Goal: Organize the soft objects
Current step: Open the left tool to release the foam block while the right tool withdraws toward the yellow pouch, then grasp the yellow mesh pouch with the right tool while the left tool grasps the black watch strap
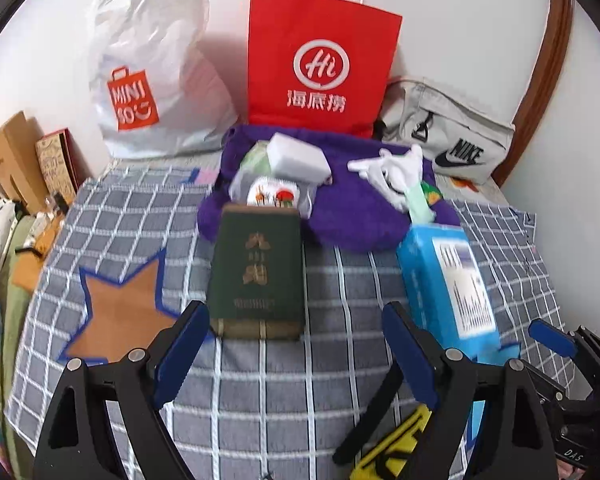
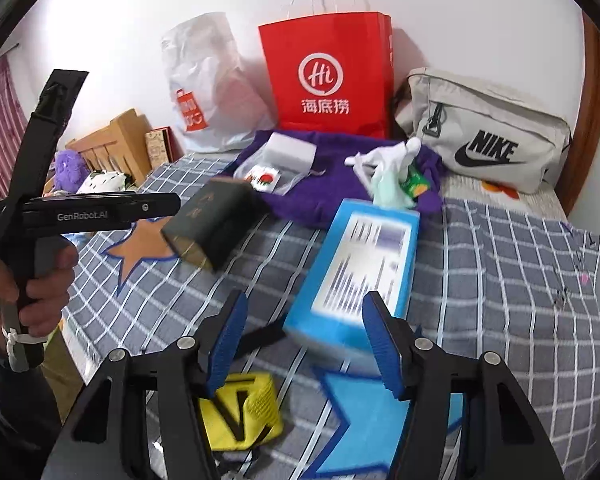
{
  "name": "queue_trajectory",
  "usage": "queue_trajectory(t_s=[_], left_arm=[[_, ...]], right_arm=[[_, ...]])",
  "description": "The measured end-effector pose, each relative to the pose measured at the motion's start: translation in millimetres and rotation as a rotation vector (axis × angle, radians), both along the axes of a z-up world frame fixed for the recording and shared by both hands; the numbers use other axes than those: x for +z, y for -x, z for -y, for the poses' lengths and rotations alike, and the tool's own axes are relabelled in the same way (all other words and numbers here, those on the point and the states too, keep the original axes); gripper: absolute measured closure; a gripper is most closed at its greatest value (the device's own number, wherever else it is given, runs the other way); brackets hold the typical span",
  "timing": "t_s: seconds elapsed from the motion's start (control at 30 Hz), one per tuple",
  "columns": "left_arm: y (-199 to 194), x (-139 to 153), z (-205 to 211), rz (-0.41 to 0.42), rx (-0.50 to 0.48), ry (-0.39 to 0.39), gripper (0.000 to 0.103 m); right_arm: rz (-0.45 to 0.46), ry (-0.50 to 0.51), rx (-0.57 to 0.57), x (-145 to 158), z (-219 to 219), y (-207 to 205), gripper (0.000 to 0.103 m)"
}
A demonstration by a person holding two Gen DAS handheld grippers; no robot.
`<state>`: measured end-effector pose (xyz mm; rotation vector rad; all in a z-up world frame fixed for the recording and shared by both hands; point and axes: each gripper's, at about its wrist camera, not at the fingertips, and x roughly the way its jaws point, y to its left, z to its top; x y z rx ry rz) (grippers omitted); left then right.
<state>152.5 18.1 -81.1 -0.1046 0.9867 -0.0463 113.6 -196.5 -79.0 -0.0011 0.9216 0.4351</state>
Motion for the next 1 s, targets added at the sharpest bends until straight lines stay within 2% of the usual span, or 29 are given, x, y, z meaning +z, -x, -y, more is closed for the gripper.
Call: queue_trajectory(t_s=[0.13, 0.3, 0.7, 0.97, 1.0], left_arm=[[20.2, -16.5, 6.1, -0.024, -0.007, 0.0, 0.016], [39.5, -34.0, 12.6, -0.056, -0.021, -0.016, 0.016], [47.9, -50.3, 13.2, -0.086, -0.017, -0.041, 0.016], [46.1, -63.1, 6.4, -0.115, -0.012, -0.039, 0.016], [45.9, -64.0, 6.0, -0.116, -0.014, -0.038, 0.016]], right_arm=[[-0.019, -0.001, -0.003, -13.5, 1.0, 19.9, 0.05], [-0.051, -0.004, 0.011, -34.8, -1.3, 38.6, 0.058], [-0.103, -0.017, 0.053, -62.9, -11.9, 47.1, 0.058], [-0.186, -0.005, 0.078, -92.9, -21.5, 42.4, 0.058], [-0.172, -0.006, 0.079, -94.2, -21.6, 43.3, 0.058]])
